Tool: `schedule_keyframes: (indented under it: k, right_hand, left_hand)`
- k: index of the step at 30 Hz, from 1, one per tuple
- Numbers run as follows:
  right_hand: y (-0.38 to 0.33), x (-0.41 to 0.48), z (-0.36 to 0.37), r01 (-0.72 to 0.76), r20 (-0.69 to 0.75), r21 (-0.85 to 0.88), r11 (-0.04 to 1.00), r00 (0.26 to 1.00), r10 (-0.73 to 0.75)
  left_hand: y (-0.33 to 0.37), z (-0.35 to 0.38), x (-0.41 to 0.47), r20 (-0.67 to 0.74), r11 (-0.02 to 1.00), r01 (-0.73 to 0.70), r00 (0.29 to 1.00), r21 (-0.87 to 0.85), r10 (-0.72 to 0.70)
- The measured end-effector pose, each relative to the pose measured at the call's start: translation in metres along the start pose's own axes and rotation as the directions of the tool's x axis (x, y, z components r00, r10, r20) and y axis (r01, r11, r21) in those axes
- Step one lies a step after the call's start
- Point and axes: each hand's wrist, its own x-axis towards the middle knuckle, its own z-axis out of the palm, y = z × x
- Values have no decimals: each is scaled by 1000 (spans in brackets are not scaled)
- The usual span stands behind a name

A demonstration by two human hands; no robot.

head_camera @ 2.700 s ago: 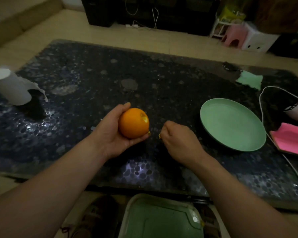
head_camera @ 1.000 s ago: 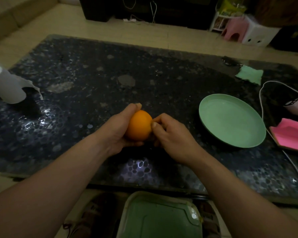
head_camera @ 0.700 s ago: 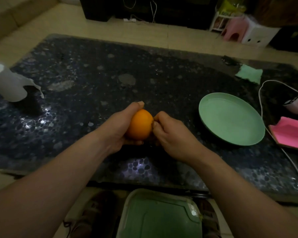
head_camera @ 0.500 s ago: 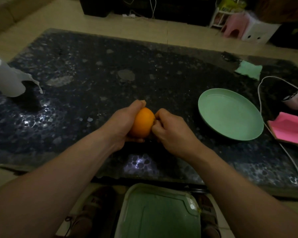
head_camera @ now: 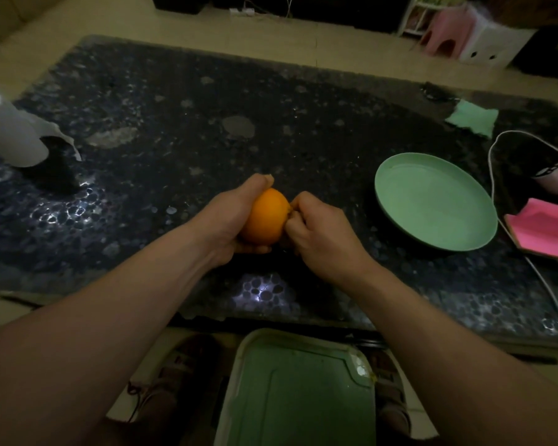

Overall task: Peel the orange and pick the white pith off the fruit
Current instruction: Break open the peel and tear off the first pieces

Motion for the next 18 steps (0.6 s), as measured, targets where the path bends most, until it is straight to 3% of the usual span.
schedule_keyframes:
  k: [5, 10, 14, 18]
  right_hand:
    - [3, 0, 0, -17, 18, 49, 999, 1000, 16]
    - [2, -1, -12, -18, 129, 157, 987, 992, -3]
    - [-3, 0, -23, 32, 185, 51, 998, 982, -41]
    - [-3, 2, -24, 147, 250, -247, 958, 965, -84]
  left_hand:
    - [-1, -4, 1, 26, 999, 38, 999, -31, -37]
    - [6, -15, 2, 110, 989, 104, 990, -101, -93]
    - [7, -18, 1, 130, 993, 102, 987, -58, -94]
    - [5, -13, 0, 85, 997, 27, 996, 72, -33]
